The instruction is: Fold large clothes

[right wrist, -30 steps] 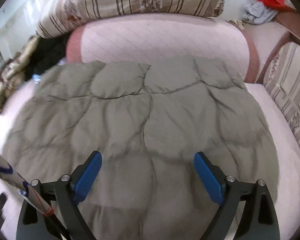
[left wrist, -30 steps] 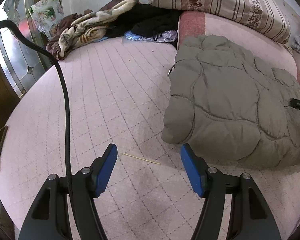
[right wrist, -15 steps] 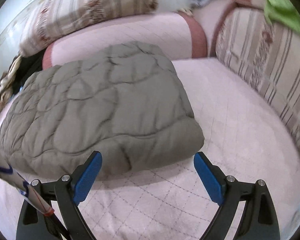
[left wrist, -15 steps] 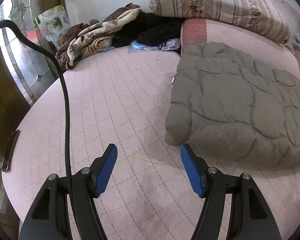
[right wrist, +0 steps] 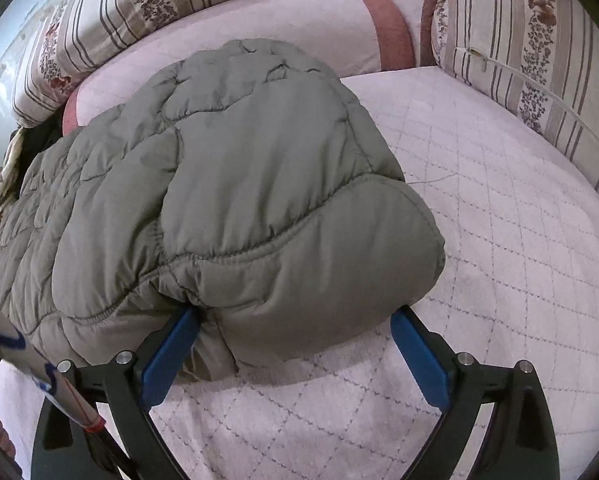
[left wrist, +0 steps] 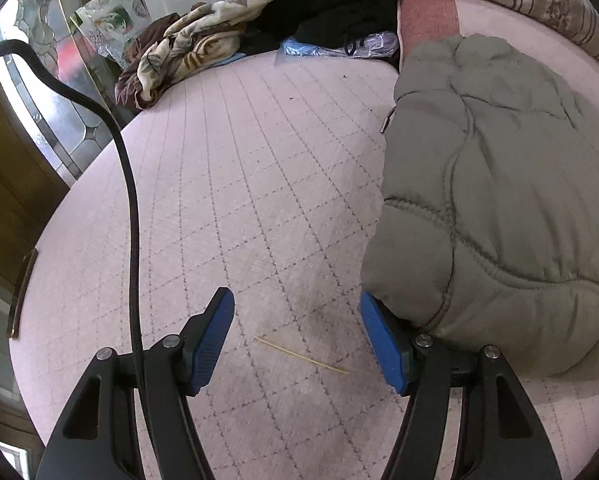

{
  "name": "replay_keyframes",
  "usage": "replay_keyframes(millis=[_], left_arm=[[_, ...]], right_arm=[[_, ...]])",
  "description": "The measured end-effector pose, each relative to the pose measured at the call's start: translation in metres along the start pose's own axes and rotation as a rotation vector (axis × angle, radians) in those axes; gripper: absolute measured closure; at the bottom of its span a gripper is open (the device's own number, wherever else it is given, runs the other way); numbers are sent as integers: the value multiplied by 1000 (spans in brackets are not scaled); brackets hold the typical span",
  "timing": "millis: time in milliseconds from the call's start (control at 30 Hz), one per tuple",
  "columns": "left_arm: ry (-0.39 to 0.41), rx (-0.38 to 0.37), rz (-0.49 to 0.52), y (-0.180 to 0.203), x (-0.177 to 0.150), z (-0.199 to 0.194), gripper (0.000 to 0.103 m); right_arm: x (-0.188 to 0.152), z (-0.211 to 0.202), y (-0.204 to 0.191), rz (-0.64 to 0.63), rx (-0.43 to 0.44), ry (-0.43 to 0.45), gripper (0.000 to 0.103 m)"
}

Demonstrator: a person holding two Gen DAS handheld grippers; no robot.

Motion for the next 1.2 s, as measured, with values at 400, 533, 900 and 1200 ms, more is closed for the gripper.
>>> replay_keyframes(millis=[400, 533, 900, 1200], left_arm=[[58, -93, -81, -22, 14, -48, 38], [142, -76, -33, -18, 12, -72, 38], [192, -122, 30, -3, 3, -86, 38], [145, -121, 22, 4, -3, -76, 35]], right_arm=[[19, -71, 5, -29, -108, 183, 5], [17, -73, -15, -89, -113, 183, 5], [9, -73, -63, -271, -142, 203, 5], [9, -69, -69, -289, -143, 195, 5]])
Point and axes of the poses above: each gripper's, at about its wrist camera, not at the fingertips, and z roughly the way its jaws point, y to its right, x to its top, the point moved 10 cm from there along z, roughly the way its jaws point, and after that the axes turned 14 degrees about -z, right-handed, at the moved point
